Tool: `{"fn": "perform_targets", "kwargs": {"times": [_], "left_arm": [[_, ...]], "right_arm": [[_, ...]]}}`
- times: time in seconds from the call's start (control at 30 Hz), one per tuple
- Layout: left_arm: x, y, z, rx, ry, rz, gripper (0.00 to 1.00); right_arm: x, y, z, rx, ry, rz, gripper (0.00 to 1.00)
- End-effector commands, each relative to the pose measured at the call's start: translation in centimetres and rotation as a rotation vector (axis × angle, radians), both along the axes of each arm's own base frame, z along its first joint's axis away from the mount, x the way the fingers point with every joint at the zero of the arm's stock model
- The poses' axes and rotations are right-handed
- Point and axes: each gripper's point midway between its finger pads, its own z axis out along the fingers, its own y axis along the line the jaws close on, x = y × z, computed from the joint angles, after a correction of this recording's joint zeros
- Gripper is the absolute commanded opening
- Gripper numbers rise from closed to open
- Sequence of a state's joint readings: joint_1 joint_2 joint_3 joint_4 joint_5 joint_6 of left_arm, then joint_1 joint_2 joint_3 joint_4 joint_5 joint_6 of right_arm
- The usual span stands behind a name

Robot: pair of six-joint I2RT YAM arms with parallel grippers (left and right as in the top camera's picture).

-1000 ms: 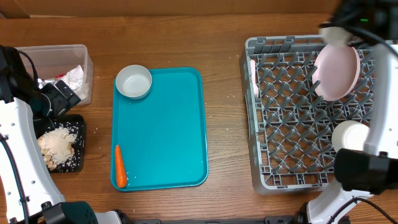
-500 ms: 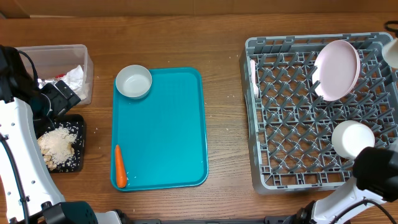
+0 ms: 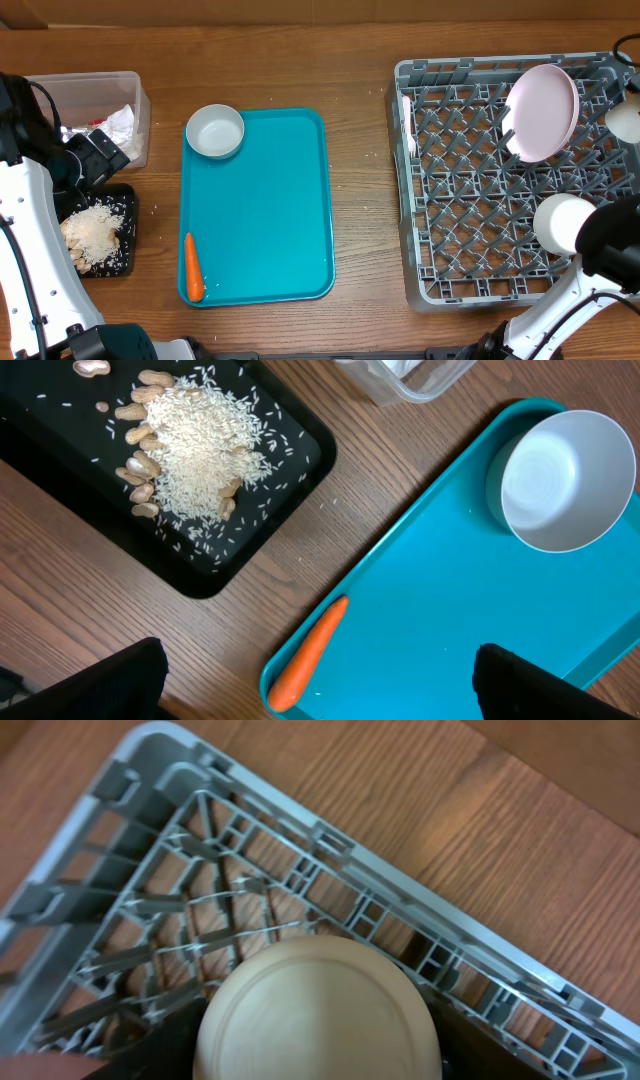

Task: Sort waste into correct bins and load items into the dishwasher rack
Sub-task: 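Carry the cup right and place it in the rack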

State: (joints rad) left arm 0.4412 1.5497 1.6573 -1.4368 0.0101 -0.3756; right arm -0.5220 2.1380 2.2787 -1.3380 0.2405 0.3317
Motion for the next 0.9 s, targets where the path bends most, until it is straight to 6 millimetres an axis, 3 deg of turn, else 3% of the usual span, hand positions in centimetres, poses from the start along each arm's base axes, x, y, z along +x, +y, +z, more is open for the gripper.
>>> {"fn": "perform_targets", "kwargs": {"times": [0.0, 0.2, 0.47, 0.57, 0.87], "left_arm": [[-0.1, 0.3, 0.0, 0.006, 0.002, 0.023, 1.00], [-0.1, 0.3, 0.0, 0.006, 0.002, 0.023, 1.00], [-0.1, 0.3, 0.0, 0.006, 0.002, 0.023, 1.00], [-0.1, 0.3, 0.0, 0.006, 0.002, 0.023, 1.00], [-0.1, 0.3, 0.0, 0.006, 0.002, 0.023, 1.00]], "right_arm": [[-0.6, -1.0, -1.8, -0.027, 0.053, -0.044, 0.25], [-1.0, -0.8, -4.7, -0.004, 0.096, -0.042, 0.33], [-1.1, -0.7, -5.1, 0.004, 0.107, -0.041, 0.47], [-1.0, -0.4, -5.2, 0.018, 0.102, -0.034, 0.66], [-1.3, 0.3, -4.6, 0.043, 0.097, -0.024, 0.68]]}}
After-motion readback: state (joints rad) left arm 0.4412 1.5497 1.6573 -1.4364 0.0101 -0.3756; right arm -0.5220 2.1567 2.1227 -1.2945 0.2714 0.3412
